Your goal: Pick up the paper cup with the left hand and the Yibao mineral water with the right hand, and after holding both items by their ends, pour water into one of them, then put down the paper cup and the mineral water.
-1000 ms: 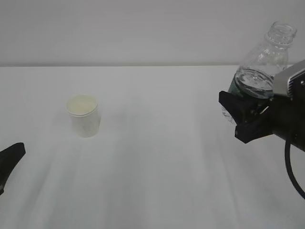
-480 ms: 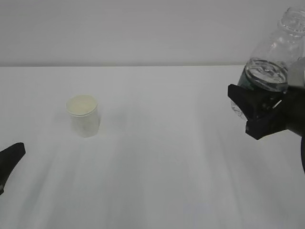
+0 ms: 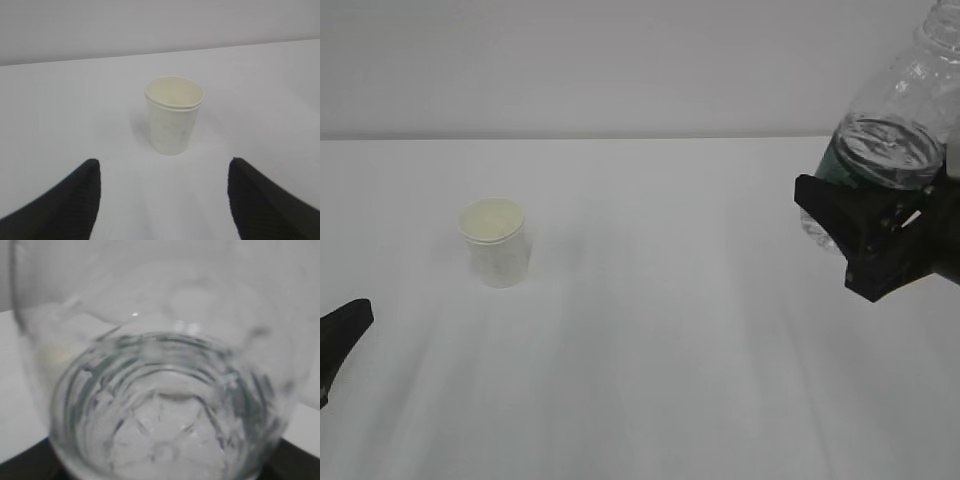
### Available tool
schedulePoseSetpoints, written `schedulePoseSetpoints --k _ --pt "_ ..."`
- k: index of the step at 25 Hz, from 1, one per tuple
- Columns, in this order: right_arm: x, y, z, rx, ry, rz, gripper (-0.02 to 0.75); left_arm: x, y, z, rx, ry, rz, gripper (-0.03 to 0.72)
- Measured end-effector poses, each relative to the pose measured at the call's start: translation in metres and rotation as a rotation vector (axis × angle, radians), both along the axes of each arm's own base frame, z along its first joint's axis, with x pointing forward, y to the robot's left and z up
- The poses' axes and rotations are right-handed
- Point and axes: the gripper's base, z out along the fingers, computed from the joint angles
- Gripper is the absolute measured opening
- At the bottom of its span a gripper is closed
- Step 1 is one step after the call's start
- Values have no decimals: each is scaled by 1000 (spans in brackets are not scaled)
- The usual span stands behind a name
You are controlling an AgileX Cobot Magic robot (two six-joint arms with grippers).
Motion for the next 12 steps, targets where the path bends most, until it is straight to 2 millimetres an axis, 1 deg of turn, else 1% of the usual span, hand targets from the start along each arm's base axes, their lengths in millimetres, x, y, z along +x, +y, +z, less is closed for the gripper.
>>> schedulePoseSetpoints --k 12 --pt "-8 4 3 1 13 71 479 0 0 0 0 0 0 565"
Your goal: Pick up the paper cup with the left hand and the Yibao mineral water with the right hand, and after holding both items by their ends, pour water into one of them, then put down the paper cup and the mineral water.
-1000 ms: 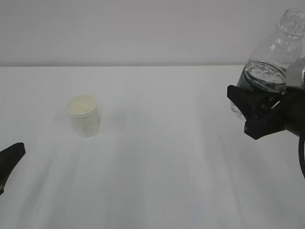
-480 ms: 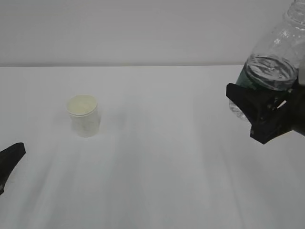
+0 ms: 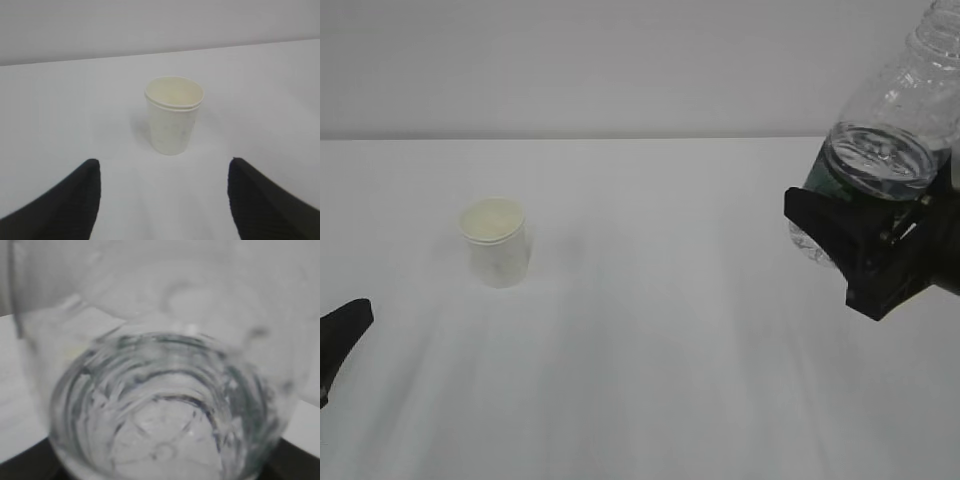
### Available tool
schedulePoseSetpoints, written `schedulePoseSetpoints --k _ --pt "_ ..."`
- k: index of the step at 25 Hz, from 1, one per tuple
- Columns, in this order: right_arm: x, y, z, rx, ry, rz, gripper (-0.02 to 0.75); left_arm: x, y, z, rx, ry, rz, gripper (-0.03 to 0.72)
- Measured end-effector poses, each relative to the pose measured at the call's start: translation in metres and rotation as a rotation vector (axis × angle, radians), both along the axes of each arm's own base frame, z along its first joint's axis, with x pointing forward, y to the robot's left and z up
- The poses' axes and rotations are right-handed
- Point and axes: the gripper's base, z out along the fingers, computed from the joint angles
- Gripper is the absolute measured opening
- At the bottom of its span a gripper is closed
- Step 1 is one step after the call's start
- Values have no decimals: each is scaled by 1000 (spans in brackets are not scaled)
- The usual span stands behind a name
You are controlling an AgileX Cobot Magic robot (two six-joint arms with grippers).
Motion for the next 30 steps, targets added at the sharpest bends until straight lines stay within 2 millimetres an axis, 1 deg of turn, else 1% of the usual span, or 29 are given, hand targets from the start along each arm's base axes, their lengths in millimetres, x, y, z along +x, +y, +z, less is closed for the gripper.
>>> schedulePoseSetpoints --k 17,30 --pt "-8 8 -2 -26 15 123 477 0 0 0 0 0 0 563" --pt "-8 9 -2 -20 13 131 477 0 0 0 0 0 0 561"
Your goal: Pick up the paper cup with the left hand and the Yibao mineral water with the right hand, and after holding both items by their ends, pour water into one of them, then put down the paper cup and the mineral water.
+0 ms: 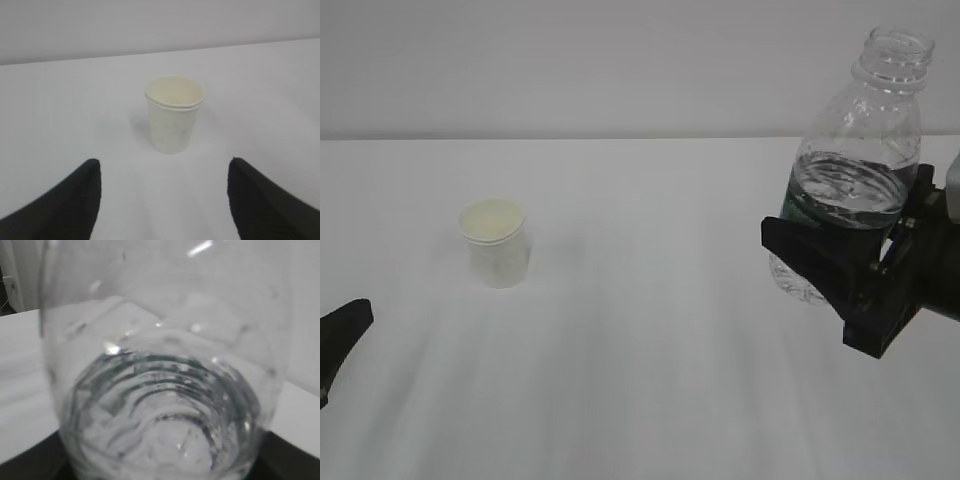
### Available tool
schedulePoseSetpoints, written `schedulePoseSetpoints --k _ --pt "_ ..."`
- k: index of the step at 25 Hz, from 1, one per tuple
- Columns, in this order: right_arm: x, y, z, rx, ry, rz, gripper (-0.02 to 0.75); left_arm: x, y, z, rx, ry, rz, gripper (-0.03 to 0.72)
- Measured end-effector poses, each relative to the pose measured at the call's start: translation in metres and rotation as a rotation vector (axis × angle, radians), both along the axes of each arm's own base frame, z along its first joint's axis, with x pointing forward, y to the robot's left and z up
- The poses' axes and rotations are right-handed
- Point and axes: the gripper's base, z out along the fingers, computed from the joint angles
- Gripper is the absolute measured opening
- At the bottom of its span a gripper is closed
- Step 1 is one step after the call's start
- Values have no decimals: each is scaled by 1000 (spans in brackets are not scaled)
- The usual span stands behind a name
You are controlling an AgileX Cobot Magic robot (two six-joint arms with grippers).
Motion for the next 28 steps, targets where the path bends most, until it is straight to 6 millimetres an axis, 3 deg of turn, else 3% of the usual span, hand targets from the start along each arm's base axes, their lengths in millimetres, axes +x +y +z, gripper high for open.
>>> schedulePoseSetpoints --k 6,18,28 --pt "0 0 0 0 0 0 476 4 -1 0 -1 24 2 561" --pt "0 0 0 2 1 0 476 41 -18 -18 31 99 -79 561" --pt "0 0 0 1 2 1 476 52 -24 -60 36 200 -96 562"
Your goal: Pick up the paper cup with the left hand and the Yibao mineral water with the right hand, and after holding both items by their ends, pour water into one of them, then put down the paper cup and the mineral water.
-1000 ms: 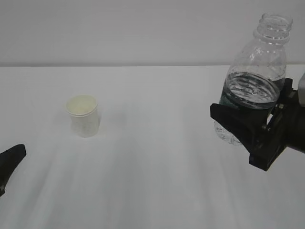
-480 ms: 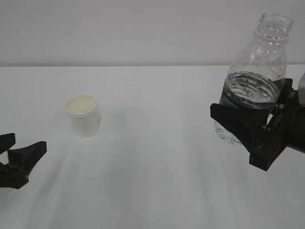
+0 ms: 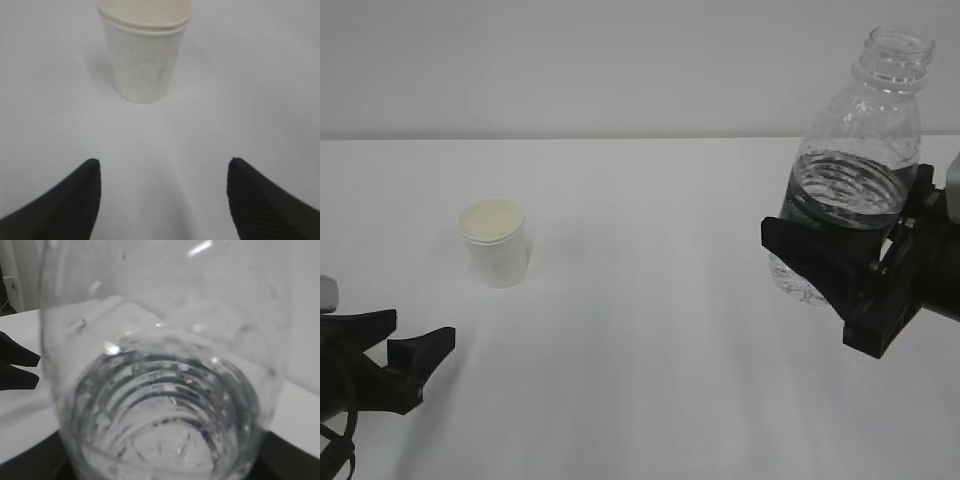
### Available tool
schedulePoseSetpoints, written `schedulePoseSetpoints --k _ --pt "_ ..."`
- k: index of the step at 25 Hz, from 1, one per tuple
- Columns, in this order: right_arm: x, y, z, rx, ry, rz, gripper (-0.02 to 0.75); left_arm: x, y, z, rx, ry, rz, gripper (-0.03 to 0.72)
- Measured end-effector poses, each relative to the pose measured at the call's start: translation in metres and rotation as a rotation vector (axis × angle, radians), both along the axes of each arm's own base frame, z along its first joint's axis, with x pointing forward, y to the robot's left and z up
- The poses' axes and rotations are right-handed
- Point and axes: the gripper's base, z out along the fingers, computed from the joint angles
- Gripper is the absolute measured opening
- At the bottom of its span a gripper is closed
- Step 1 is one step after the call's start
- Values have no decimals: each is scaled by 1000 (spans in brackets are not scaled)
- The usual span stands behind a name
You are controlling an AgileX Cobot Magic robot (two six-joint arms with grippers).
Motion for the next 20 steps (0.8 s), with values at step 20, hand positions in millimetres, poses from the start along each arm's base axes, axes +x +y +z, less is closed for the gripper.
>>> schedulePoseSetpoints --k 20 --pt "1 -2 -4 -34 22 -16 475 51 -15 -11 -17 -58 -4 562"
